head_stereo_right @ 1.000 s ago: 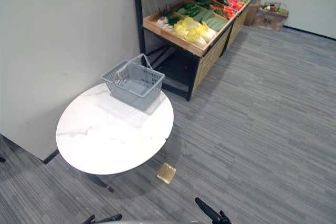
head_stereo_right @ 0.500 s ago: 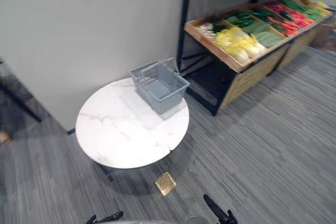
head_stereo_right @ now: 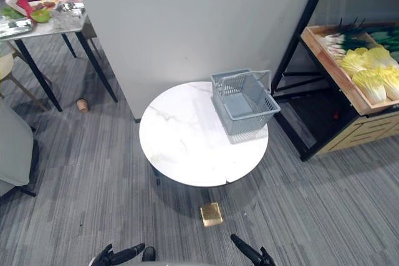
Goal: Pick vegetable in the basket
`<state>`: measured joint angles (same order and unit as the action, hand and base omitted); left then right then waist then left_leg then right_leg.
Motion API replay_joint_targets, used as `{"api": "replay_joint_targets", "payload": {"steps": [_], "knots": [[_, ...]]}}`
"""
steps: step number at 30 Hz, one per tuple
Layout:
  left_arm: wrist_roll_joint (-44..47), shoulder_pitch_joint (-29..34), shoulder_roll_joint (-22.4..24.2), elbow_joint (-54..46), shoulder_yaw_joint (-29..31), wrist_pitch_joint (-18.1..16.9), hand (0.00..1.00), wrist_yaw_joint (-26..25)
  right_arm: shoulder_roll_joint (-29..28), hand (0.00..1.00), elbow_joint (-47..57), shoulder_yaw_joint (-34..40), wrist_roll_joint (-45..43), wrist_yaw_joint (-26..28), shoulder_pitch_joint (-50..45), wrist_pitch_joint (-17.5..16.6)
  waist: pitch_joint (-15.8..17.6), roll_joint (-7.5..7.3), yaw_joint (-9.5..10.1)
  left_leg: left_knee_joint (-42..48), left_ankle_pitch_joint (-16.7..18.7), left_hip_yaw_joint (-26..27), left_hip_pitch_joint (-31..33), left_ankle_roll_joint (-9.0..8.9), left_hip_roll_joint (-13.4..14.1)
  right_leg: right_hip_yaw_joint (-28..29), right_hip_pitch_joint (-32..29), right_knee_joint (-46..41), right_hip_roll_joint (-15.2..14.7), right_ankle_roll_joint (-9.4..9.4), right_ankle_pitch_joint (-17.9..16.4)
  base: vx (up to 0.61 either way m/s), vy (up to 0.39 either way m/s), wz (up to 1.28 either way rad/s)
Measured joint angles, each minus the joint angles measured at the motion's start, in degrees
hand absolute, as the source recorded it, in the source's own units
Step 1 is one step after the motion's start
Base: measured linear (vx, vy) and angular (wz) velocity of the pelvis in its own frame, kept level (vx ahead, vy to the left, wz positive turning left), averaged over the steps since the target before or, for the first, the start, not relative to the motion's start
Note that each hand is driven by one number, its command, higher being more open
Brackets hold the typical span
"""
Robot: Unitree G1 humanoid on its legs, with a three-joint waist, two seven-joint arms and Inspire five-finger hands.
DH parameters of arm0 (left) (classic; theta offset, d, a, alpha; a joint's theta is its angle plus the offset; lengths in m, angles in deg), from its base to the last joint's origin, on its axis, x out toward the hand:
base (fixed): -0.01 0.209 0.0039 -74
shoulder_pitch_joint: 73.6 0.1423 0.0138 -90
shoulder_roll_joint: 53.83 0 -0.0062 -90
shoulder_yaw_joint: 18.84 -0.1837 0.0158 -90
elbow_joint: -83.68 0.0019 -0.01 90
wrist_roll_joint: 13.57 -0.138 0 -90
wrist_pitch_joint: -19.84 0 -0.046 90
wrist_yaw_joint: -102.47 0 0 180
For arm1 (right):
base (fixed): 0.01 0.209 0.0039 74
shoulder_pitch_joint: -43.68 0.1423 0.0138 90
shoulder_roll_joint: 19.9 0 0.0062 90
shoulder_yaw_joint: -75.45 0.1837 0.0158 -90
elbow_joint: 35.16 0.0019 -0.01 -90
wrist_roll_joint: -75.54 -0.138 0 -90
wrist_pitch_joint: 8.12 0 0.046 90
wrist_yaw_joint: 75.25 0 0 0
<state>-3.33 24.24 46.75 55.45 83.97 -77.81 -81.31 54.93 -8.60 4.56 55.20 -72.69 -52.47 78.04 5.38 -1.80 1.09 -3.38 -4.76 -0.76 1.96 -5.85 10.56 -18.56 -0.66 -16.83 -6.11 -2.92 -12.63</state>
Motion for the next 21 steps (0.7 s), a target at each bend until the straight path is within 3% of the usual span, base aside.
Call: {"api": "replay_joint_targets", "payload": {"steps": [3, 4, 12, 21], "knots": [[-0.06, -0.18, -0.94, 1.02, -2.36, -0.11, 1.00, 0.33, 0.65, 1.00, -0.55, 0.08, -0.12, -0.18, 0.37, 0.11, 0.04, 0.50, -0.63, -1.95, -0.50, 0.54, -1.13, -0.62, -0.28, 1.32, 1.03, 2.71, 0.25, -0.83, 2.09, -0.07, 0.105, -0.14], [-0.10, -0.17, -3.14, 4.98, -5.66, -0.38, 1.00, 0.30, 1.15, 1.00, -3.83, -0.05, -0.10, -0.37, 1.43, 0.14, 0.49, -0.75, -1.46, -2.07, -0.24, 3.15, -4.14, -1.70, -2.82, 5.92, 5.85, 10.04, -0.59, -1.93, 4.94, -0.03, 0.044, -0.05], [-0.09, -0.13, -3.12, 4.98, -5.30, -0.38, 1.00, 0.28, 1.06, 1.00, -3.77, -0.02, -0.10, -0.88, 1.43, 0.13, 0.55, -0.94, -1.48, -2.07, 0.26, 4.35, -4.72, -1.54, -2.81, 6.50, 5.83, 10.52, -0.71, -1.98, 4.97, 0.00, 0.002, -0.05], [-0.06, -0.13, -3.41, 4.84, -4.84, -0.60, 1.00, -0.04, 0.14, 1.00, -3.71, 0.01, -0.07, -4.17, 2.68, 0.08, 1.04, -1.89, -1.91, -2.06, 0.42, 7.86, -5.16, -1.31, -4.46, 6.25, 7.88, 14.04, -2.19, -3.82, 6.74, 0.03, 0.040, -0.02]]}}
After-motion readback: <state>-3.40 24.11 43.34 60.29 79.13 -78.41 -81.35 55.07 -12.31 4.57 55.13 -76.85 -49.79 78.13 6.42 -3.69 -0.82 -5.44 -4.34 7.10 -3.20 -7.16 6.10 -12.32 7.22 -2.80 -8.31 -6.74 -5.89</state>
